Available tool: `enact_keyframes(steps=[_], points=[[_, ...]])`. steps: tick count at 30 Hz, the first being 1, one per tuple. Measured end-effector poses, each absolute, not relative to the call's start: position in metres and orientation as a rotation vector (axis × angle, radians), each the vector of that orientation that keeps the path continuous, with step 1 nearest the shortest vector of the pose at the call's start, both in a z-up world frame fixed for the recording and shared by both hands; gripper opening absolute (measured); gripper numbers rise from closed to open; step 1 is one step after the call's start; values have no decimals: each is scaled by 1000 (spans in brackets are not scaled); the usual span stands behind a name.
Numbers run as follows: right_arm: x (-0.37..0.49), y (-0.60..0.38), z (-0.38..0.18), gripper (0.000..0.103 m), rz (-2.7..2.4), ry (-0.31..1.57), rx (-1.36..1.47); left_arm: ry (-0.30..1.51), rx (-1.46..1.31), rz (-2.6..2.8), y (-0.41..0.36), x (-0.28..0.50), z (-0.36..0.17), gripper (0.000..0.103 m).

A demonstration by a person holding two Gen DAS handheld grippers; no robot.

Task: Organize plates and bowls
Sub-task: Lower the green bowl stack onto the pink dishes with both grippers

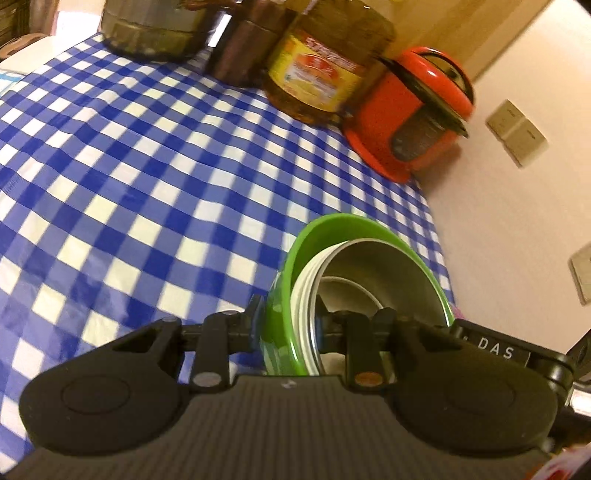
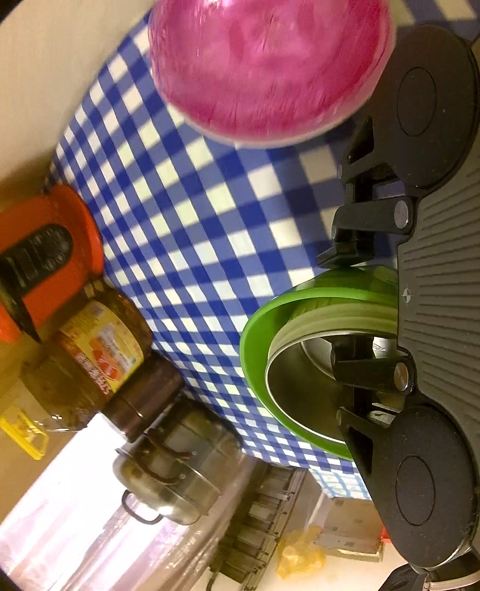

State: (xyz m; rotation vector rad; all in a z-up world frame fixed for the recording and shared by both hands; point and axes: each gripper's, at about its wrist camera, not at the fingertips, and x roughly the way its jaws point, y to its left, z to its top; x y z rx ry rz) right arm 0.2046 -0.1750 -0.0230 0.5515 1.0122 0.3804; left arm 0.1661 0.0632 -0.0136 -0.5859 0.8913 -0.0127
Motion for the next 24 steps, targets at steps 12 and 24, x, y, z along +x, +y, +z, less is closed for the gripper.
enact_keyframes(steps=[12,24], points=[[161,-242,4,32,316,946,607,881,-529,-104,4,144,16,23],[155,-332,6,32,163,898,666,924,-472,-263,-84,177,18,23]])
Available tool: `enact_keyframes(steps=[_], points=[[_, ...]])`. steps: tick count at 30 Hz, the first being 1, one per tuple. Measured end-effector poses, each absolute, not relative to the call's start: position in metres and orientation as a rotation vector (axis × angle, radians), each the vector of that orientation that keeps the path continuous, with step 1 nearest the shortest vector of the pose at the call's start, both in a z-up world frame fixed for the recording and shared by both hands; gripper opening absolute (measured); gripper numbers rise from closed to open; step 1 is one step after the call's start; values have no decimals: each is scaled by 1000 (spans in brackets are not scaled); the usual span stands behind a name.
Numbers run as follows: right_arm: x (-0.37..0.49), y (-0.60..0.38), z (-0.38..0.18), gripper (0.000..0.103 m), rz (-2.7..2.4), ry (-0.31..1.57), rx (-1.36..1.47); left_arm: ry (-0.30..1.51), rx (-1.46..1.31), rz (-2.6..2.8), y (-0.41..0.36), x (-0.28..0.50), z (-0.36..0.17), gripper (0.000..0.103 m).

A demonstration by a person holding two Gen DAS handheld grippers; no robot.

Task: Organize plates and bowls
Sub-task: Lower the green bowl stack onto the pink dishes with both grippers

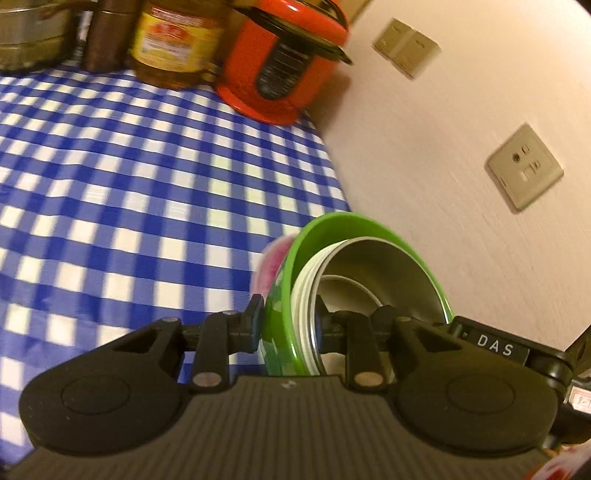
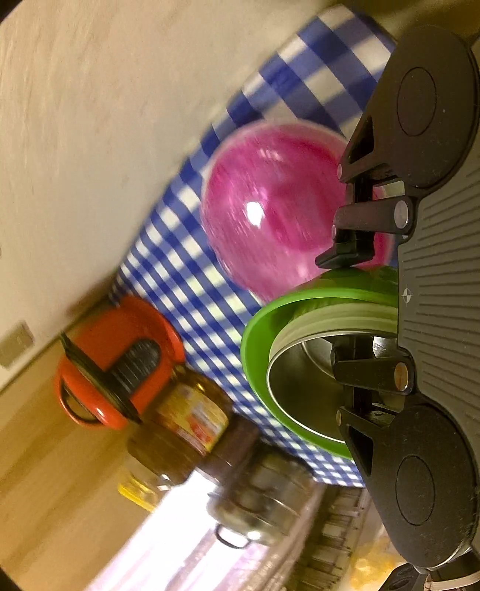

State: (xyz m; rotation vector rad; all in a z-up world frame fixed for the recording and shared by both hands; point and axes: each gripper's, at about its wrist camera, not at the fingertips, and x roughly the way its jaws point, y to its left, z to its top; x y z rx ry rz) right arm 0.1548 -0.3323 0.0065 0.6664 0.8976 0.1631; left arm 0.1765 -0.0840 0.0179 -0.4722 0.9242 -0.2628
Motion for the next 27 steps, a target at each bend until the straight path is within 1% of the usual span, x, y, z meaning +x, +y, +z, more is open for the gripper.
enact_keyframes(steps=[12,19,27], points=[[187,-377,-24,32,62,894,677,992,-468,-346,-131,236,-20,23],[202,-387,-47,32,56,912,675,1018,-441,-359,-141,257,-39,23],[211,-385,-57,32,60,923,672,1030,-429,-343,-144,270,-49,23]])
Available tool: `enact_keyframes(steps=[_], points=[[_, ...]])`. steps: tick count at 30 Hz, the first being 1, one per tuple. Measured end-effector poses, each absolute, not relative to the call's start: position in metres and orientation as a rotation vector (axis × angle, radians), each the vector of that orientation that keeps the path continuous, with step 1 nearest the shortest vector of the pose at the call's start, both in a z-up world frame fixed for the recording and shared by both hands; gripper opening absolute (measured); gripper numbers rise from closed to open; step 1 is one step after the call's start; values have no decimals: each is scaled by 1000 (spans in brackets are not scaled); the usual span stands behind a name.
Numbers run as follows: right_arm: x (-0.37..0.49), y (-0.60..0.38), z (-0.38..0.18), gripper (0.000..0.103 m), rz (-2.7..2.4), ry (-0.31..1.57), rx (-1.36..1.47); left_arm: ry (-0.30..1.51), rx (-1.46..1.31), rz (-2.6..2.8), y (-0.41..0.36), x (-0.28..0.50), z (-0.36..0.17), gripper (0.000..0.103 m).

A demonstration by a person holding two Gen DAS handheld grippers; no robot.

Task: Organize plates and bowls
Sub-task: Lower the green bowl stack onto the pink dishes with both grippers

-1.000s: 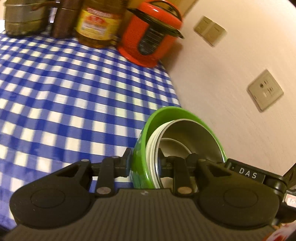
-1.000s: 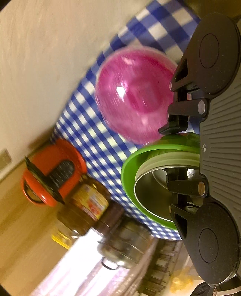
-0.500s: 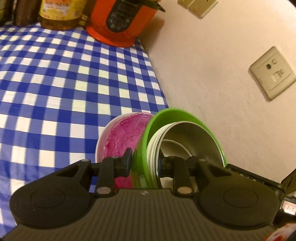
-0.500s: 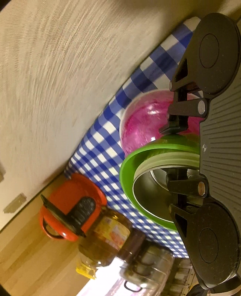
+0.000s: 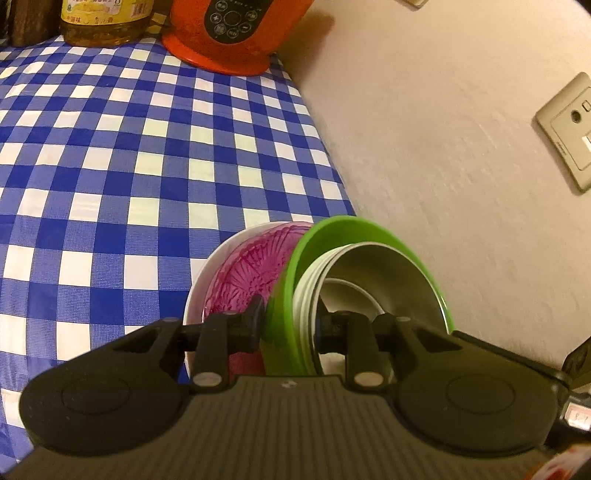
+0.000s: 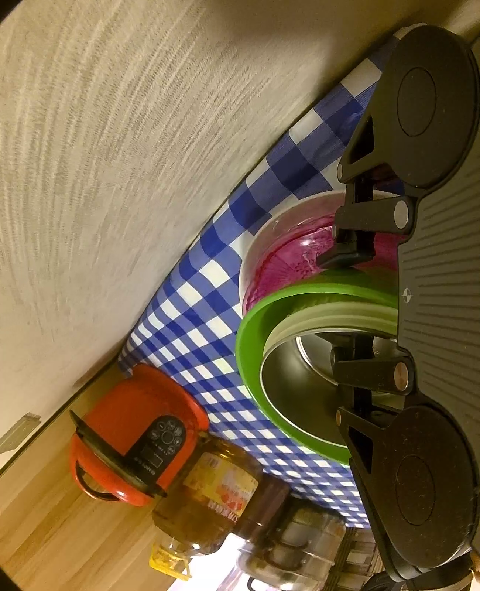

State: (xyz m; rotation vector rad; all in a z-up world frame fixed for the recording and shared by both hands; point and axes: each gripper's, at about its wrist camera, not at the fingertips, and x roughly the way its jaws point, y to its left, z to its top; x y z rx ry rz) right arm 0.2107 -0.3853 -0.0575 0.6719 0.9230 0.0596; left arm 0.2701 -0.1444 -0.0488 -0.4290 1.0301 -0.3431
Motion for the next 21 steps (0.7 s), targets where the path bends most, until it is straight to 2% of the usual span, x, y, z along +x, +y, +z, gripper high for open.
enact_keyframes(steps=[21], points=[[211,-381,-64,33,61,898,657,1009,-456,-322,-143,268,-58,21]])
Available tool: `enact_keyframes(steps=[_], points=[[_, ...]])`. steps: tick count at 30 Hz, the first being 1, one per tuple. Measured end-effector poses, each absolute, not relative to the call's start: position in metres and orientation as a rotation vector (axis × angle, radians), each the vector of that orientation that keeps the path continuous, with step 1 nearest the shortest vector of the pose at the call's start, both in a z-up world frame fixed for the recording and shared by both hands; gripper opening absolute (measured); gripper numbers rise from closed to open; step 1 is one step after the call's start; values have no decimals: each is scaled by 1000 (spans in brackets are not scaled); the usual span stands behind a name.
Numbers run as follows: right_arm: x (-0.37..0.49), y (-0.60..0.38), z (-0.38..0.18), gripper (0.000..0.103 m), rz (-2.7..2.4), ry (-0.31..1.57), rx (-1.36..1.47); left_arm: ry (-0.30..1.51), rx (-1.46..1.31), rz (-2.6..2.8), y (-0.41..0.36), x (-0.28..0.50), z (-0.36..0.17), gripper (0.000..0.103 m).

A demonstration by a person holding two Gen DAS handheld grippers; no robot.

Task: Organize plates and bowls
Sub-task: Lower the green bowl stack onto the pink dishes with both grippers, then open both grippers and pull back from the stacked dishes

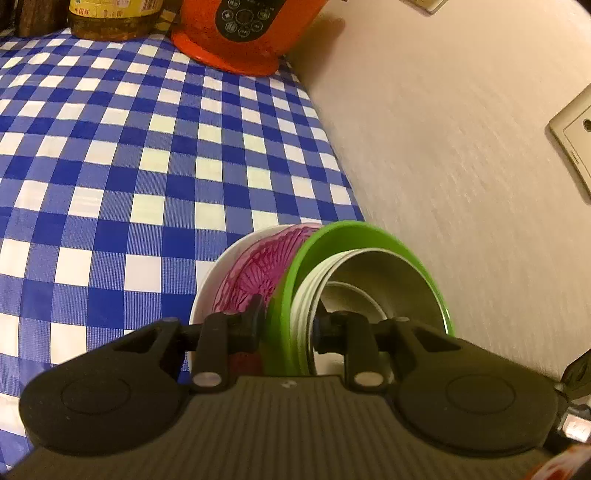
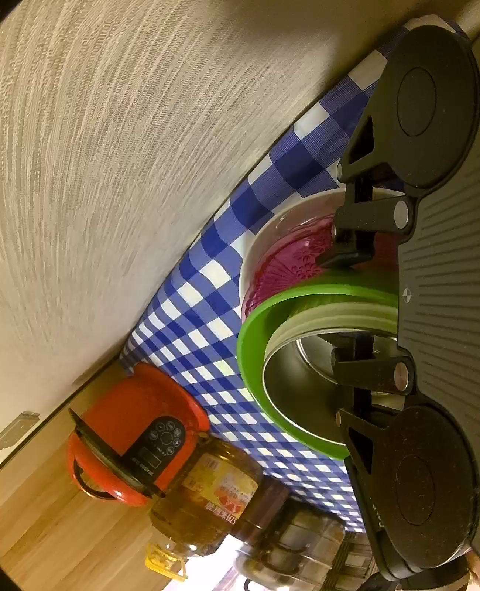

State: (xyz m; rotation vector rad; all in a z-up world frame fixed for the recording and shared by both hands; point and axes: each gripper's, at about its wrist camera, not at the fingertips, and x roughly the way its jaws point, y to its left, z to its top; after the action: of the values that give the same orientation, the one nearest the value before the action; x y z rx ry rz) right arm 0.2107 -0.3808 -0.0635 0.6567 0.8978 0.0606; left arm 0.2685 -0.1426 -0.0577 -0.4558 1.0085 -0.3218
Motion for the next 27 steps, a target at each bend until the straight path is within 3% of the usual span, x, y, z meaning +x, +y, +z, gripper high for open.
enact_keyframes(steps=[5,7,11,16,23,25,27], points=[[206,-383,-58,38,66,855,651,996,-453,-320,-143,267,-53,22],[204,-383,-52,48,74,830,645,989,-457,-321,-141,266,-51,22],[200,-380,-40,52,87,807,606,966,-459,-325,-138,258,-43,27],[188,-374,-26,56,82,776,559,917,-443,-341,-133,240,-25,40],[158,-368,0,59,74,730,509,824,-402,-316,-120,203,2,68],[147,-366,7,61,74,721,489,806,-378,-304,-117,190,10,69],[134,-361,15,62,69,712,462,792,-351,-288,-114,177,16,80]])
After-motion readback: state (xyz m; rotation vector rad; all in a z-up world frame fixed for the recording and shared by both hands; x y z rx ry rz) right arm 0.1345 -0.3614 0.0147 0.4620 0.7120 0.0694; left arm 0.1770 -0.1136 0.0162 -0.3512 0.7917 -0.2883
